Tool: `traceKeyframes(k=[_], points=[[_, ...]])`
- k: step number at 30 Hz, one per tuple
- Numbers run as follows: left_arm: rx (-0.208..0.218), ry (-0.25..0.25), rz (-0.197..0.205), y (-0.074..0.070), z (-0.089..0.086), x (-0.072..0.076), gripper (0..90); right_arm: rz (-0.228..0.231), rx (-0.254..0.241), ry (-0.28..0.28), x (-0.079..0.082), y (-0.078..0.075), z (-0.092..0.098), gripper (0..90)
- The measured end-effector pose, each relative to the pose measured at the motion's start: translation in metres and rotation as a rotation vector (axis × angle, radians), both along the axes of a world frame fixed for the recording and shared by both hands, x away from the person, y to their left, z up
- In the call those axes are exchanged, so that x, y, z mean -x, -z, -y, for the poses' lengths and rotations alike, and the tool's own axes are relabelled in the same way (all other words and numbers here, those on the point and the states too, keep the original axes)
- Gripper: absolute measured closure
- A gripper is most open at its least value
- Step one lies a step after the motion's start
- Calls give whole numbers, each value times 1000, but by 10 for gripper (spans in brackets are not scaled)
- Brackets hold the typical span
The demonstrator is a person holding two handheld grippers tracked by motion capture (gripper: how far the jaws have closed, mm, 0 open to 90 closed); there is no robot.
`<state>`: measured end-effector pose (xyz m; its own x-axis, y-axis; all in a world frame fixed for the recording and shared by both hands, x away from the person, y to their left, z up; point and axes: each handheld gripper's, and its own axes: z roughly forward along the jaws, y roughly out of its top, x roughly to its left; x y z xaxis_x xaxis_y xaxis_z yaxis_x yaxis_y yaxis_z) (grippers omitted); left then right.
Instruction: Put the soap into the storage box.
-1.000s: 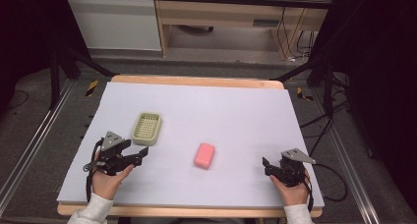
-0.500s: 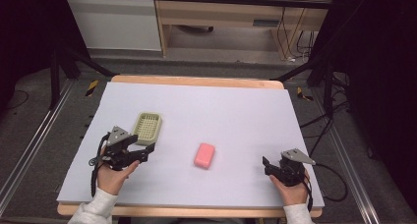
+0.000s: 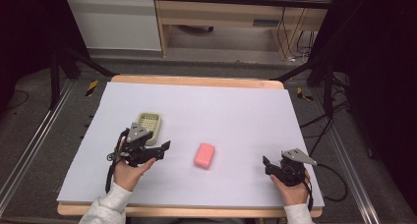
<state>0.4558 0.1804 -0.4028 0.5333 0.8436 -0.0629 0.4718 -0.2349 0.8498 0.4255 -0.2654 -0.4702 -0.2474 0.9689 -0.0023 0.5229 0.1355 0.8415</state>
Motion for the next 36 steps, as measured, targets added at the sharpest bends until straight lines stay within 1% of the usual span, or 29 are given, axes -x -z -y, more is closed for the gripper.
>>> traceKeyframes(k=[2, 8, 12, 20, 25, 29, 34, 36], points=[[-2, 5, -3, 0, 7, -1, 273, 1, 2, -1, 0, 0, 0, 264], [-11, 15, -13, 0, 15, -5, 272, -2, 6, -2, 0, 1, -1, 264], [-5, 19, -18, 2, 22, -7, 272, -3, 7, -2, 0, 1, -1, 264], [-13, 36, -30, 6, 35, -11, 271, -4, 6, -2, 0, 2, -2, 269], [-26, 45, -40, 9, 43, -12, 271, -3, 11, -6, 0, 2, -2, 282], [-23, 50, -44, 10, 50, -13, 270, -4, 11, -9, 0, 2, -3, 288], [-41, 62, -47, 12, 59, -14, 270, -5, 12, -9, 0, 3, -3, 289], [-36, 64, -51, 13, 63, -15, 270, -3, 11, -8, 0, 2, -3, 289]])
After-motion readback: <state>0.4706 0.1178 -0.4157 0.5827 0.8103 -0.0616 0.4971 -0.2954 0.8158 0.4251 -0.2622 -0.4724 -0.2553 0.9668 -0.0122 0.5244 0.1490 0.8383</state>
